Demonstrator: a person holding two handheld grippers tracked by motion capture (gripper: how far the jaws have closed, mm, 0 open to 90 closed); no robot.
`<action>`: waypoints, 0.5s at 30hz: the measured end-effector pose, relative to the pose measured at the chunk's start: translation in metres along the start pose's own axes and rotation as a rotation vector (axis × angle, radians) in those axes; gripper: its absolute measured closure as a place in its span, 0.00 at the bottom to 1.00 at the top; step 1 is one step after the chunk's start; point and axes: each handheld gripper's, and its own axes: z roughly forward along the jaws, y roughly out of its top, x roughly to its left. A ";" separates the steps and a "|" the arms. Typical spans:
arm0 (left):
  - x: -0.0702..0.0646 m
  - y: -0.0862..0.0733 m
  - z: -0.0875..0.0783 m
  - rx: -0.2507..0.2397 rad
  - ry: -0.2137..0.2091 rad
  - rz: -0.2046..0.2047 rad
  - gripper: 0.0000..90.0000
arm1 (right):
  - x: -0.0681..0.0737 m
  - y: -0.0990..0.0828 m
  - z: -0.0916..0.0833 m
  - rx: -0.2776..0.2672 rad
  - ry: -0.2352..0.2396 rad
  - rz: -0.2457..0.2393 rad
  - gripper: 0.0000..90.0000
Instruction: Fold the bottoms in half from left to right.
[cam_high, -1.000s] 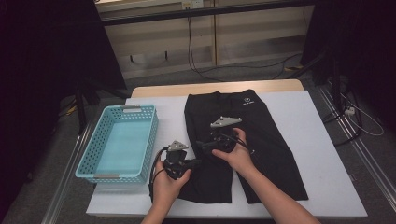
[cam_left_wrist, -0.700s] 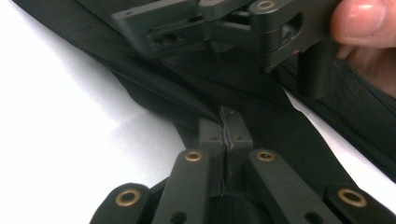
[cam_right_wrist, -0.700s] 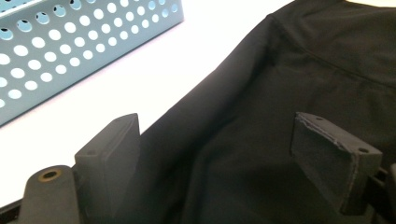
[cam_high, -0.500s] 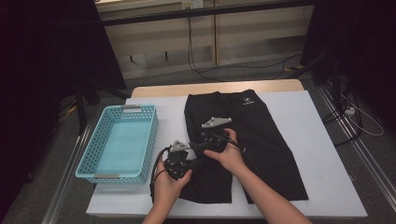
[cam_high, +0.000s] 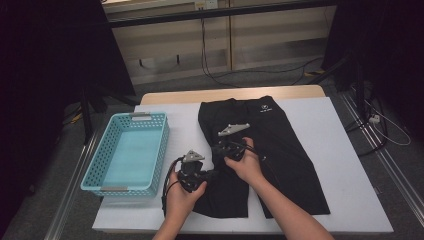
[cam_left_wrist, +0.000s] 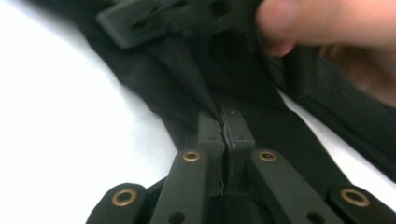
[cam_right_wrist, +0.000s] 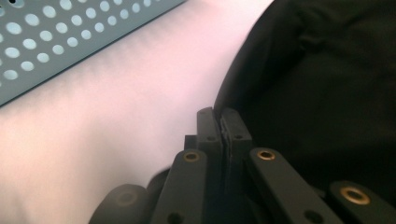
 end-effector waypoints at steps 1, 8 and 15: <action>-0.001 0.001 0.001 -0.001 -0.006 -0.002 0.98 | -0.002 -0.001 -0.008 -0.003 -0.015 -0.007 0.98; -0.009 0.003 0.013 0.009 -0.042 -0.006 0.98 | -0.016 -0.023 -0.053 -0.009 -0.065 -0.008 0.98; -0.007 0.002 0.018 0.029 -0.042 -0.015 0.98 | -0.021 -0.044 -0.061 0.004 -0.049 -0.039 0.87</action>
